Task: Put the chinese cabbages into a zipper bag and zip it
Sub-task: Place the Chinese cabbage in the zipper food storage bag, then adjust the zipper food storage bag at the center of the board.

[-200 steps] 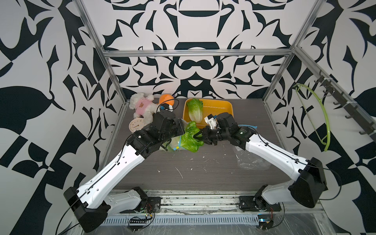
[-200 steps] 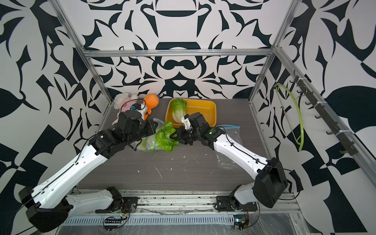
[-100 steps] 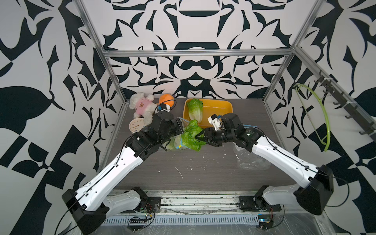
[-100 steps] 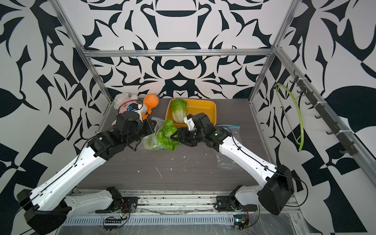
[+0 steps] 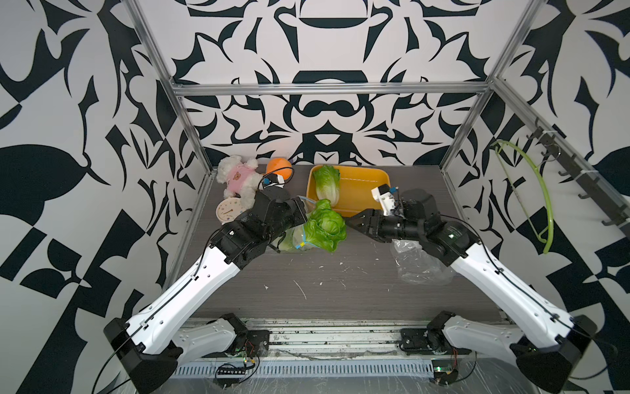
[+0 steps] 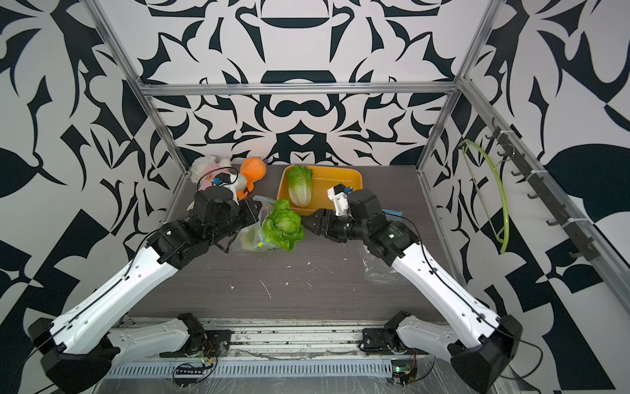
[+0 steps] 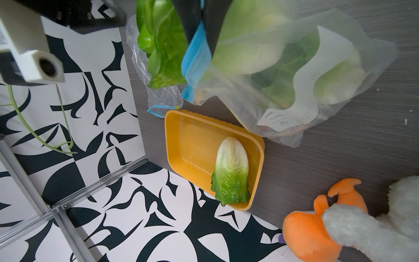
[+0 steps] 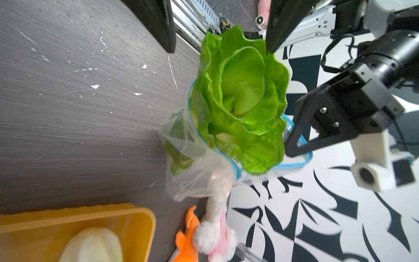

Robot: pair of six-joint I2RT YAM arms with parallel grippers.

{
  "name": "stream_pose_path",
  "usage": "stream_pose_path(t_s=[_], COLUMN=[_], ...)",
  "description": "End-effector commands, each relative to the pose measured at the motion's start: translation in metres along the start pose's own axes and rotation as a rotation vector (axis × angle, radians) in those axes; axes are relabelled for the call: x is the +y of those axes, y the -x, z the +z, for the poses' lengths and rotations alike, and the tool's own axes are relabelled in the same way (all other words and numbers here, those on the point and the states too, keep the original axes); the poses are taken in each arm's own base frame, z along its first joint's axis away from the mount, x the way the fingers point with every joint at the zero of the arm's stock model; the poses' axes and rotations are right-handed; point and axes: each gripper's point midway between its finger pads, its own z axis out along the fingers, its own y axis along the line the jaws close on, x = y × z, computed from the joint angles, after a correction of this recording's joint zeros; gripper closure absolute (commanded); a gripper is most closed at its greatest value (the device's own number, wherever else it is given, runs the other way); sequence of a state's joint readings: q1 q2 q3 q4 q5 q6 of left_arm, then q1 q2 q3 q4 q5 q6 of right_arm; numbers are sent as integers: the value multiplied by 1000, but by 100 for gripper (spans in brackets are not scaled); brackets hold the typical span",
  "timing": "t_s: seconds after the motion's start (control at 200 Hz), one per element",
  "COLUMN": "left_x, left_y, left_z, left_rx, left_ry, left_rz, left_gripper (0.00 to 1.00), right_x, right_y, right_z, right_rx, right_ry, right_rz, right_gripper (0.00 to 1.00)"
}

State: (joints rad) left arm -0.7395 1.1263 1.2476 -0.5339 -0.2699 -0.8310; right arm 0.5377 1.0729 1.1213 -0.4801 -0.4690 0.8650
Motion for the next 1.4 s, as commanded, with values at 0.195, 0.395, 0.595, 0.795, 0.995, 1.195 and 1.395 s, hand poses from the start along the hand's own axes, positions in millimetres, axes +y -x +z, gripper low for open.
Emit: stream_pose_path(t_s=[0.195, 0.395, 0.595, 0.795, 0.995, 1.195, 1.395], left_x=[-7, -5, -5, -5, -5, -6, -6], left_y=[13, 14, 16, 17, 17, 18, 19], left_z=[-6, -7, -9, -12, -12, -12, -13], left_rx=[-59, -64, -71, -76, -76, -79, -83], left_ry=[-36, -33, -32, -35, -34, -35, -38], left_rz=[-17, -21, -22, -27, -27, -30, -33], left_gripper=[100, 100, 100, 100, 100, 100, 100], right_x=[-64, -65, -49, -31, -17, -6, -2], right_y=[-16, -24, -30, -33, -34, -39, -46], right_z=[21, 44, 62, 70, 74, 80, 78], right_rx=[78, 120, 145, 168, 179, 197, 203], right_ry=[-148, -71, 39, 107, 137, 169, 178], right_rz=[106, 164, 194, 223, 221, 208, 177], right_gripper=[90, 100, 100, 100, 94, 88, 78])
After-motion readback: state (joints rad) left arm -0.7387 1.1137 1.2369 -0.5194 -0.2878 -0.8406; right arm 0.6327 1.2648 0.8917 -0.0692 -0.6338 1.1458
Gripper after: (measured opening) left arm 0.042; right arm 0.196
